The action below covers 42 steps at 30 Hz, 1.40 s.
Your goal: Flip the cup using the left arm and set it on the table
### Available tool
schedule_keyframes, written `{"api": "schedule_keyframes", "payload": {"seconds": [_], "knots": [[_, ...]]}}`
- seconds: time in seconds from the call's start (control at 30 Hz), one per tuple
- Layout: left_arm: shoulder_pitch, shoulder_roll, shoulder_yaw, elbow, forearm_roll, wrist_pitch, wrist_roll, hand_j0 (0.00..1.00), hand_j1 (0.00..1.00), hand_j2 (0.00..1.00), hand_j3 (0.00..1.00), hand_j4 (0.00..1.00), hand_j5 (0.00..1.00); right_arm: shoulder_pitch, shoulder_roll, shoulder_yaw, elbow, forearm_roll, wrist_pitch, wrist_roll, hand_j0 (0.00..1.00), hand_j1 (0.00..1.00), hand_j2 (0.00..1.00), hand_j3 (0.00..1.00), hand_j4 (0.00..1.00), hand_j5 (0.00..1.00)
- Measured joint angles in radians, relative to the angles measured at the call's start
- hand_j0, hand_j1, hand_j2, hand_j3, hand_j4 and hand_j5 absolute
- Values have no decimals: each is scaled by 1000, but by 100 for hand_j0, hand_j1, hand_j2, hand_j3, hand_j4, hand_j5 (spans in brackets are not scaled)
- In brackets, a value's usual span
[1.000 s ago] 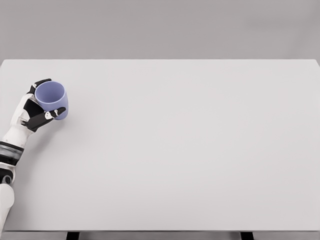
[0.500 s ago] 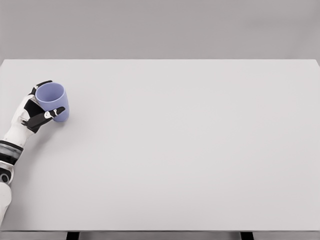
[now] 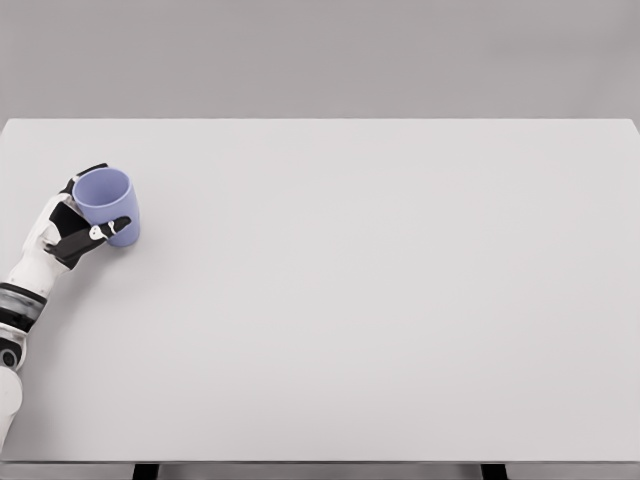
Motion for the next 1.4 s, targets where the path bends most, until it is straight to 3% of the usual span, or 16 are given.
{"api": "schedule_keyframes", "payload": {"seconds": [0.57, 1.4], "knots": [[5, 2, 1, -16, -2, 0, 0, 96, 96, 96, 96, 96, 96, 0, 0, 0, 0, 0, 0, 0, 100, 100, 100, 100, 100, 100], [26, 3, 8, -73, -2, -1, 0, 99, 99, 99, 99, 99, 99, 0, 0, 0, 0, 0, 0, 0, 100, 100, 100, 100, 100, 100]]}}
